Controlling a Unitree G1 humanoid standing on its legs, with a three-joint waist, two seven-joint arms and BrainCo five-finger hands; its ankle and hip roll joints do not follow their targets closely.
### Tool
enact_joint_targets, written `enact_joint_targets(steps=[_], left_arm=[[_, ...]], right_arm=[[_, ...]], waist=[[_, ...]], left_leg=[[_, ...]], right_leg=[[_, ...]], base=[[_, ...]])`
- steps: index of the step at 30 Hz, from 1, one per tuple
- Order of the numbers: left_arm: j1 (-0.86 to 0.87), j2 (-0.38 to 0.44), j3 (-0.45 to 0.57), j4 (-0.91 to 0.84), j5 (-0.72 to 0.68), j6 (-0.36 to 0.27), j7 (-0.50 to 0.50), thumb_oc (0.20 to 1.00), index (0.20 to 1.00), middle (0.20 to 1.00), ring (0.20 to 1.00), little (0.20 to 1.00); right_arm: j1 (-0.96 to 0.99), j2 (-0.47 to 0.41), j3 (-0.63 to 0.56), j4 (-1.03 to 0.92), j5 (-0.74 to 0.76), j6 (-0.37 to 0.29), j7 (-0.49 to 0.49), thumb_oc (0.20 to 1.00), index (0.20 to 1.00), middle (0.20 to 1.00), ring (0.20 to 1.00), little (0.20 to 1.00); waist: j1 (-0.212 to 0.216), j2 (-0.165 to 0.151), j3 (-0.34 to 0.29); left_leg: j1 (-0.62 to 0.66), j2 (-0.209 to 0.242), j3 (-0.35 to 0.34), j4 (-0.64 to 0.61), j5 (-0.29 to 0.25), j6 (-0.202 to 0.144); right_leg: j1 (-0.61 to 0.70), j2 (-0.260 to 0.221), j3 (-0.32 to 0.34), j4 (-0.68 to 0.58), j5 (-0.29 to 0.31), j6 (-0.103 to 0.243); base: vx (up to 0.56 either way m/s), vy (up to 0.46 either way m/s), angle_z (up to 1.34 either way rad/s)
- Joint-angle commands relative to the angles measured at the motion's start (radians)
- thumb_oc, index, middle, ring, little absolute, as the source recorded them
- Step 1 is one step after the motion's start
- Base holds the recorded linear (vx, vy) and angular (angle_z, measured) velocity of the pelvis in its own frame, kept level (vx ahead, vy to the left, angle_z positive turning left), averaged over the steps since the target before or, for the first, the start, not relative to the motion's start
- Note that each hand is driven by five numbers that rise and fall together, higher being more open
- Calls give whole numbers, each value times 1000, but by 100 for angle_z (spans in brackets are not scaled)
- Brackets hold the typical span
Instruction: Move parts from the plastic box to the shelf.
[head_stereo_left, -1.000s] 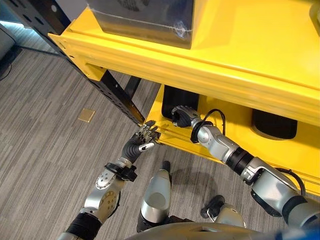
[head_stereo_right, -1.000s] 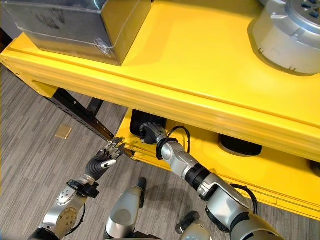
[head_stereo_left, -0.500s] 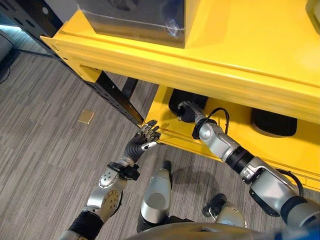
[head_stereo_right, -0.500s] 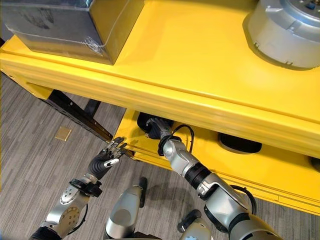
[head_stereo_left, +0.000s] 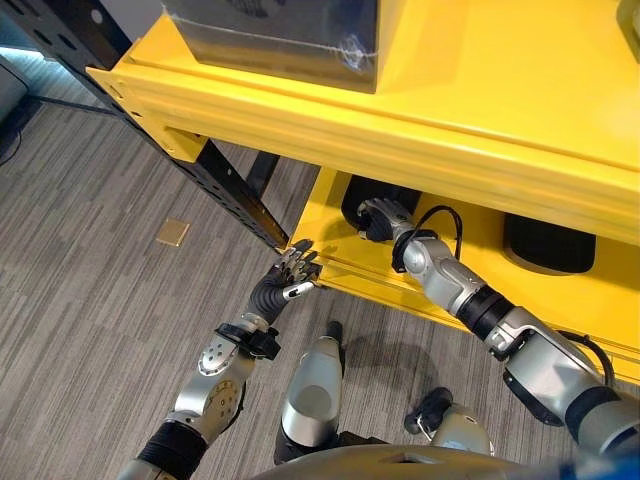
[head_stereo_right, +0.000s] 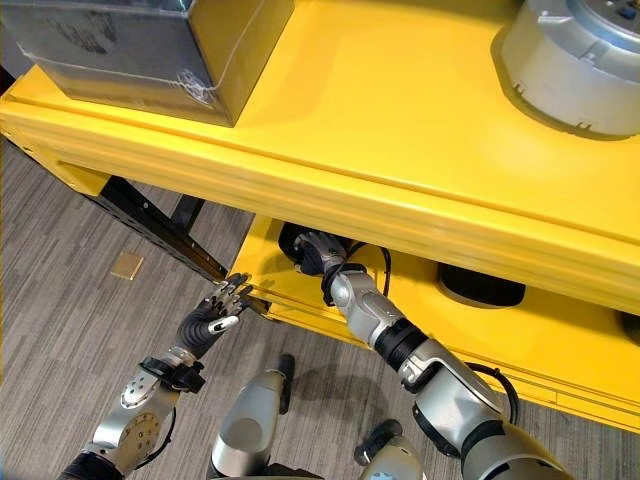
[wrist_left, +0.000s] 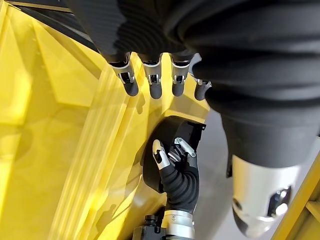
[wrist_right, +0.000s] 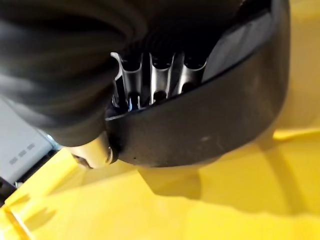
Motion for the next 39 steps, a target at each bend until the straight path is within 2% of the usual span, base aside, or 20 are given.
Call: enact_joint_targets(steps=[1, 13, 19, 22, 28, 29, 31, 32, 33, 36, 39], left_arm=[[6, 17, -41, -68, -1, -38, -23, 1000, 1000, 1000, 1000, 1000], [15, 30, -17, -61, -4, -32, -58, 1000, 1000, 1000, 1000, 1000], [19, 32, -16, -54, -1, -36, -73, 1000, 1000, 1000, 1000, 1000], [18, 31, -19, -56, -2, -32, -74, 1000, 1000, 1000, 1000, 1000], [14, 34, -19, -56, -10, -31, -77, 1000, 1000, 1000, 1000, 1000], [14, 35, -20, -55, -8, -31, -79, 1000, 1000, 1000, 1000, 1000], [14, 34, -20, -54, -11, -32, -87, 1000, 1000, 1000, 1000, 1000], [14, 33, -22, -55, -15, -33, -88, 1000, 1000, 1000, 1000, 1000], [11, 32, -26, -52, -12, -35, -85, 1000, 1000, 1000, 1000, 1000], [10, 31, -30, -51, -14, -39, -85, 1000, 1000, 1000, 1000, 1000], [14, 35, -29, -41, -21, -49, -110, 1000, 1000, 1000, 1000, 1000]], right_arm=[[-70, 0, 30, 46, -82, -41, 8, 200, 200, 200, 200, 200], [-95, -25, 38, 158, -172, -66, -49, 200, 200, 200, 200, 200], [-93, -26, 43, 189, -206, -122, -119, 200, 200, 200, 200, 200], [-90, -22, 36, 191, -137, -72, -123, 200, 200, 200, 200, 200], [-86, -26, 30, 197, -122, -82, -141, 200, 200, 200, 200, 200], [-88, -26, 29, 198, -123, -84, -140, 231, 231, 231, 231, 231], [-89, -28, 29, 199, -134, -93, -140, 489, 489, 489, 489, 489], [-90, -29, 30, 199, -144, -102, -141, 718, 718, 718, 718, 718], [-91, -33, 38, 197, -183, -125, -152, 1000, 1000, 1000, 1000, 1000], [-98, -38, 46, 192, -235, -146, -160, 1000, 1000, 1000, 1000, 1000], [-107, -55, 56, 191, -375, -187, -233, 1000, 1000, 1000, 1000, 1000]], waist=[[33, 5, -7], [51, 1, -10], [55, 1, -13], [55, 4, -10], [52, 8, -4], [52, 9, -4], [52, 10, -5], [52, 9, -5], [51, 10, -4], [52, 10, -5], [53, 8, -9]], left_leg=[[48, 94, 66, -65, 95, -14], [50, 99, 58, -71, 100, -19], [50, 100, 56, -72, 100, -19], [48, 99, 56, -73, 101, -19], [41, 96, 54, -73, 102, -18], [42, 95, 54, -74, 102, -18], [42, 95, 55, -75, 102, -17], [42, 94, 55, -74, 102, -17], [41, 93, 55, -73, 101, -16], [39, 92, 54, -72, 100, -15], [40, 94, 53, -72, 99, -15]], right_leg=[[-40, -36, 27, 68, 31, 47], [-22, -30, 13, 49, 37, 47], [-17, -28, 7, 41, 40, 48], [-19, -29, 7, 40, 41, 49], [-29, -31, 10, 45, 42, 48], [-29, -32, 11, 45, 42, 48], [-30, -32, 10, 45, 41, 48], [-30, -31, 11, 45, 41, 48], [-32, -32, 12, 44, 42, 49], [-34, -32, 13, 45, 43, 49], [-34, -33, 12, 45, 44, 51]], base=[[0, 0, 0], [0, 0, 0], [0, 0, 0], [0, 0, 0], [0, 0, 0], [0, 0, 0], [0, 0, 0], [0, 0, 0], [0, 0, 0], [0, 0, 0], [0, 0, 0]])
